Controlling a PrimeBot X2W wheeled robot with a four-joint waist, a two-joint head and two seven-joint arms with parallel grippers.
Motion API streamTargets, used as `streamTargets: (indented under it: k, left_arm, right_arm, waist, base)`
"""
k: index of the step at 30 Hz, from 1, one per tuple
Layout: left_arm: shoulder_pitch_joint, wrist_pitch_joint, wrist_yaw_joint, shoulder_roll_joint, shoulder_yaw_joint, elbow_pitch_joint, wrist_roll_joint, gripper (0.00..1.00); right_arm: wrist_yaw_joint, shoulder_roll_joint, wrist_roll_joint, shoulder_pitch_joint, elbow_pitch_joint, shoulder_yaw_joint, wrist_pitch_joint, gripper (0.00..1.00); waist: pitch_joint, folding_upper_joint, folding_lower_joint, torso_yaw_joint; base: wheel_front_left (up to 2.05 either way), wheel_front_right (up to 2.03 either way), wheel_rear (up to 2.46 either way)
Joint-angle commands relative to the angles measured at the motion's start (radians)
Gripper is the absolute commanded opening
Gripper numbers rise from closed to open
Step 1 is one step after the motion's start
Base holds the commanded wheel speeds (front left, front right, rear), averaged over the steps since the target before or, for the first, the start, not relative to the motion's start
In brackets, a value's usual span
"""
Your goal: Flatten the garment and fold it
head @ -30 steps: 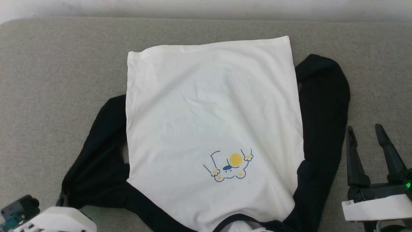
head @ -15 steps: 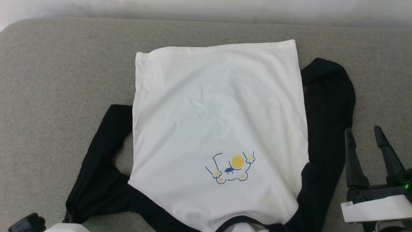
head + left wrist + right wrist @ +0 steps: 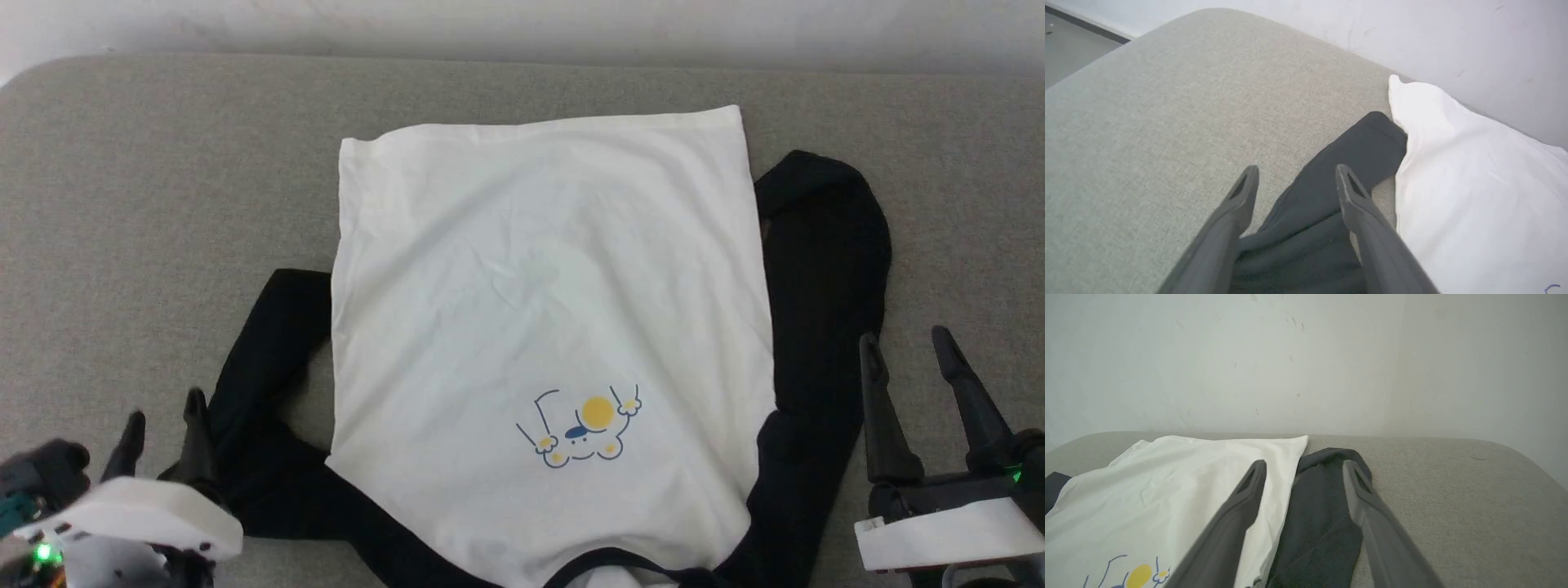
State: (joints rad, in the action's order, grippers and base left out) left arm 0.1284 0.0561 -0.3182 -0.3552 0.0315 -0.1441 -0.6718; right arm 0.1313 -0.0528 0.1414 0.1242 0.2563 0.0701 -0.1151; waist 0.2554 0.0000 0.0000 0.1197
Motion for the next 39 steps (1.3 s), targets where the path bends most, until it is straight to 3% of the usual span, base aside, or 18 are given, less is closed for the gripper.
streamTargets:
  k: [1,6,11,20,31,32,33,34,39]
  left_arm:
    - [-0.049,0.008,0.006,-0.028,-0.002,-0.021,0.019,1.0]
    - [-0.177,0.043,0.021,-0.097,0.038,-0.008,0.088,1.0]
    - [-0.298,0.126,0.083,-0.147,0.121,0.108,0.123,1.0]
    - [-0.409,0.172,0.162,-0.163,0.182,0.262,0.122,1.0]
    - [-0.443,0.138,0.145,-0.138,0.174,0.368,0.113,1.0]
    - [-0.443,0.133,0.147,-0.138,0.174,0.371,0.112,0.93]
    - [-0.445,0.124,0.151,-0.135,0.172,0.371,0.108,0.25]
    - [-0.446,0.117,0.154,-0.131,0.17,0.372,0.103,0.0]
    - [-0.449,0.073,0.176,-0.112,0.162,0.367,0.079,0.0]
  right_arm:
    - [-0.001,0.003,-0.003,0.004,0.005,0.0,0.0,1.0]
    - [-0.001,0.003,-0.007,-0.004,0.013,-0.011,0.003,1.0]
    - [-0.001,0.003,-0.019,-0.022,0.022,-0.021,0.012,1.0]
    - [-0.001,0.003,-0.026,-0.03,0.042,-0.004,0.018,1.0]
    - [-0.001,0.003,-0.035,-0.042,0.056,0.004,0.028,1.0]
    - [-0.001,0.003,-0.036,-0.043,0.057,0.005,0.03,1.0]
    - [-0.001,0.003,-0.037,-0.044,0.058,0.005,0.031,1.0]
    - [-0.001,0.003,-0.038,-0.045,0.059,0.005,0.032,1.0]
    - [-0.001,0.003,-0.04,-0.052,0.056,-0.002,0.037,1.0]
  waist:
    - [0.01,0.0,0.0,-0.008]
    - [0.04,0.0,0.0,-0.024]
    - [0.079,0.0,0.0,-0.05]
    - [0.149,0.0,0.0,-0.082]
    - [0.17,0.0,0.0,-0.065]
    - [0.17,0.0,0.0,-0.061]
    - [0.171,0.0,0.0,-0.058]
    - [0.17,0.0,0.0,-0.054]
    - [0.158,0.0,0.0,-0.042]
  base:
    - [0.0,0.0,0.0]
    - [0.0,0.0,0.0]
    - [0.0,0.0,0.0]
    - [0.0,0.0,0.0]
    - [0.0,0.0,0.0]
    - [0.0,0.0,0.0]
    - [0.0,0.0,0.0]
    - [0.0,0.0,0.0]
    - [0.0,0.0,0.0]
